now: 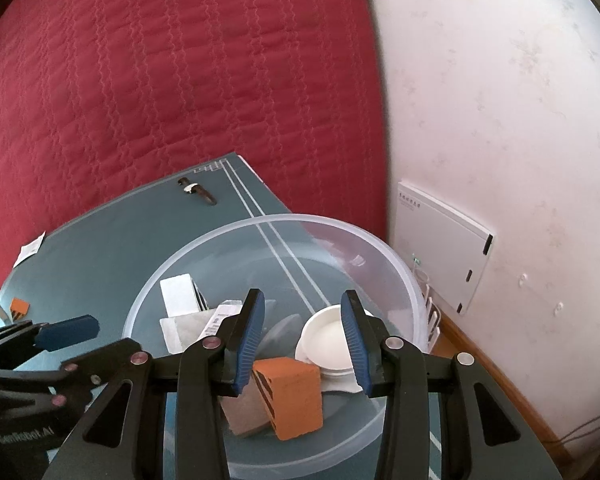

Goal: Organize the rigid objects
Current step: 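Lower the charger and blue block into the basin and open both grippers, then withdraw both open grippers from the basin back over the table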

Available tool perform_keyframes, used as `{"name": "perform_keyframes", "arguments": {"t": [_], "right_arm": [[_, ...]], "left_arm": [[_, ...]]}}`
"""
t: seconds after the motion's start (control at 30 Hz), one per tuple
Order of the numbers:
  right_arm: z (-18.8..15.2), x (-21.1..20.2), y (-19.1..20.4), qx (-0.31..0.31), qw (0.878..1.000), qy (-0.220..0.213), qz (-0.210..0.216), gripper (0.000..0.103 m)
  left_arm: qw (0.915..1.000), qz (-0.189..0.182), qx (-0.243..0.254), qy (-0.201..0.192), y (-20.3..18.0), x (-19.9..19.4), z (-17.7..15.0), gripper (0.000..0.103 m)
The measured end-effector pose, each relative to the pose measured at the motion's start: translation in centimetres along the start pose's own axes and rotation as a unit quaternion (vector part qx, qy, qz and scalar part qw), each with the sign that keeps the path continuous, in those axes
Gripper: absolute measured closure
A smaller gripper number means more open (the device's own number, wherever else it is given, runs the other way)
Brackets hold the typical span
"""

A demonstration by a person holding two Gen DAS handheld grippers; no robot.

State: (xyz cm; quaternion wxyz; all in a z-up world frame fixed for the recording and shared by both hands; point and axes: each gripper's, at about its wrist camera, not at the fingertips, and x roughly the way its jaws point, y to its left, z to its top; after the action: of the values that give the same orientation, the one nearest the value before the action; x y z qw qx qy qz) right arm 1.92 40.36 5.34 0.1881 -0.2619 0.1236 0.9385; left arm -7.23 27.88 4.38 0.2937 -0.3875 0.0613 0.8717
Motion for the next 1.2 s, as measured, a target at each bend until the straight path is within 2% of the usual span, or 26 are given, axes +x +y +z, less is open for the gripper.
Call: {"name": "perform_keyframes", "arguments": {"t": [0.17,0.27,0.33,0.37,0.4,0.47,0.8,1.2], "right_arm": [[-0.3,0.0,0.1,-0.003,1.0,0.002,0.001,0.062],[-0.4,-0.2,0.3,-0.007,1.0,0.0,0.001,0.062],[-0.5,-0.4,0.5,-0.013,1.0,-0.003,0.001,0.061],[-0.6,-0.6,0.6,-0.015,1.0,-0.004,0.001,0.06],[-0.7,-0.6,0.8,-0.016,1.0,-0.005,0.001,0.056],[-0.8,-0.7,1.0,-0.019,1.0,-0.008,0.001,0.049],[-2.0,-1.6,4.8,-0.071,0.997,-0.018,0.008,0.048],[-3.1,-2.1,8.1,-0.094,0.995,-0.008,0.039,0.047]], "left_arm": [[0.9996,0.026,0.0,-0.009,0.8,-0.4,-0.3,0.03],[0.9992,0.039,-0.001,-0.012,1.2,-0.4,-0.5,0.022],[0.9986,0.052,0.0,-0.013,1.4,-0.6,-0.7,0.01],[0.9981,0.061,0.0,-0.013,1.6,-0.6,-0.8,0.007],[0.9976,0.067,-0.001,-0.014,1.9,-0.7,-0.8,0.005],[0.9972,0.074,-0.006,-0.014,2.4,-0.7,-0.9,0.005],[0.992,0.117,-0.046,-0.008,6.3,-0.6,-1.6,0.004],[0.9837,0.164,-0.072,-0.019,9.9,-2.0,-2.2,0.003]]}}
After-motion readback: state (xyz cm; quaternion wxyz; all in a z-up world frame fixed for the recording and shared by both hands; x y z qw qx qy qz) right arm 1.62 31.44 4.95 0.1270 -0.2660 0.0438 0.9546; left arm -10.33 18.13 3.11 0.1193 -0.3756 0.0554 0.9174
